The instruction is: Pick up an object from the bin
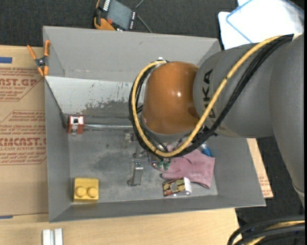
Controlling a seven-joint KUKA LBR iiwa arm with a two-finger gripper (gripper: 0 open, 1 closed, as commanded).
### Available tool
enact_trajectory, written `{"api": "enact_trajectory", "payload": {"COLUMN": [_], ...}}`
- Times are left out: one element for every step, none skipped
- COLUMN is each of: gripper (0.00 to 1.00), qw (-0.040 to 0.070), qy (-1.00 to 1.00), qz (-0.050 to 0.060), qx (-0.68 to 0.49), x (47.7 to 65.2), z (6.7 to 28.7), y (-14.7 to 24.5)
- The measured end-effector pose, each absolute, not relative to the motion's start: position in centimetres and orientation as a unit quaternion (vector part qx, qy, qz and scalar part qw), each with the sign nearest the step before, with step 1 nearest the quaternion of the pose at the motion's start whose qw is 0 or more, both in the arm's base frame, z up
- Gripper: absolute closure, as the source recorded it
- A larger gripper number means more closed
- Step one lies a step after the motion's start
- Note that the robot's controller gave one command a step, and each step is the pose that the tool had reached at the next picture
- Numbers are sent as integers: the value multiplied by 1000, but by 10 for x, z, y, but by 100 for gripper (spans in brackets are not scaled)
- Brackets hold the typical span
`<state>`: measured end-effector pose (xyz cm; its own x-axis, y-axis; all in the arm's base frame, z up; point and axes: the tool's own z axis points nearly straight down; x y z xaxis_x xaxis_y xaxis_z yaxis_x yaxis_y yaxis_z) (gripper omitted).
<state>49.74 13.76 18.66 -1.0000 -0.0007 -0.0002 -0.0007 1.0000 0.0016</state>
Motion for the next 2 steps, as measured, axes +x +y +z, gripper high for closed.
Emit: {"api": "enact_trajectory", "payload": {"gripper": [0,0], "qw": [0,1], "qy": [986,980], "qz": [1,1], "qx": [-169,-199], "x": [494,497], "z": [136,143], "y": [77,99]}}
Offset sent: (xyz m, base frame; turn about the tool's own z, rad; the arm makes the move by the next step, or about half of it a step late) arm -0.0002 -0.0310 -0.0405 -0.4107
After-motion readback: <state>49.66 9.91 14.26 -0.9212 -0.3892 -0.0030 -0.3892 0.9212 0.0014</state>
